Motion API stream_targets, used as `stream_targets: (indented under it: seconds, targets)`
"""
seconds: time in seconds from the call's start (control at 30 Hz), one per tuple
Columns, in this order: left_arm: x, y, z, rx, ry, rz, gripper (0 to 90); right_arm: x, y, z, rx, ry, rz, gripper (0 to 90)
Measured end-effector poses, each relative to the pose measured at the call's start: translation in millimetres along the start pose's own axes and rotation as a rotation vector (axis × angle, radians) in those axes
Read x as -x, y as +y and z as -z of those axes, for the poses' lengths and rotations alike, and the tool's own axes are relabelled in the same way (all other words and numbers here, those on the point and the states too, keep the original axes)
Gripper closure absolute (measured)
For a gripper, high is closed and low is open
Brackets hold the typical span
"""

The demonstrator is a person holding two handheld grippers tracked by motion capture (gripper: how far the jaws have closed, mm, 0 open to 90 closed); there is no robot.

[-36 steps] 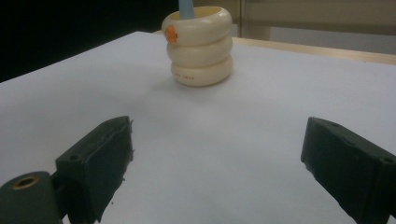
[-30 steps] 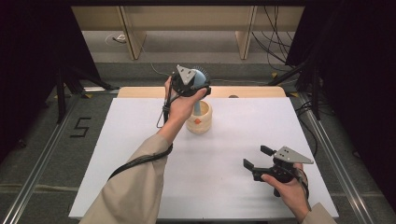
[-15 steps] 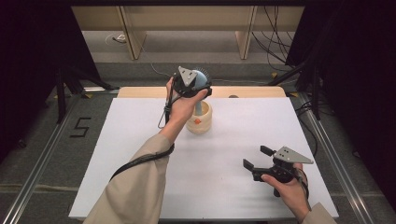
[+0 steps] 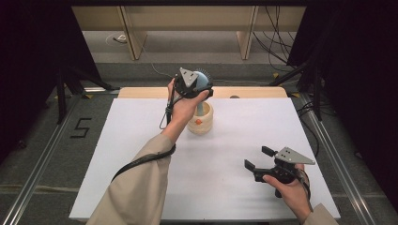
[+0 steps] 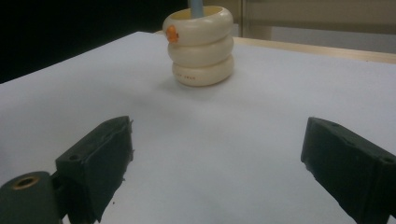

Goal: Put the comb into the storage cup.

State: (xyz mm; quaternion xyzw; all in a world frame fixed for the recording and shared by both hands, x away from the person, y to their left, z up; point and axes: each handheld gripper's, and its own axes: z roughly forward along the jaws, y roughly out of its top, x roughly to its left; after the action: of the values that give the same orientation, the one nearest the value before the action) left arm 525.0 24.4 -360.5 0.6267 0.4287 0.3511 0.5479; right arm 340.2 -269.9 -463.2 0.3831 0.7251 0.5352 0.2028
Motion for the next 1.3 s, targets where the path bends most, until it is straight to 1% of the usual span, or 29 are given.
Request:
stream_targets:
  seconds: [0.57,0.73,0.93,1.07,1.1,1.3]
  targets:
    - [0.1,-10.6,-5.4,-0.001,0.0,0.002,19.6,0.4,-0.1,0.3,-0.002,0.001,0.001,9.9]
    - [0.7,-15.8,-5.9,-0.005,0.004,0.006,19.6,0.5,-0.1,0.4,0.001,0.0,0.002,9.9]
    - [1.3,-21.4,-6.0,-0.008,0.001,0.01,19.6,0.2,0.0,0.4,-0.001,0.0,0.001,9.9]
    - [1.2,-25.5,-5.4,-0.018,0.003,0.004,19.5,0.2,-0.1,0.2,-0.002,0.0,0.003,9.9]
    - [0.9,-26.6,-5.3,-0.02,0.002,0.009,19.5,0.2,0.0,0.4,-0.002,0.001,0.003,9.9]
    - [0.4,-27.6,-3.6,-0.017,0.0,0.009,19.5,0.0,-0.1,0.0,-0.004,0.001,0.004,9.9]
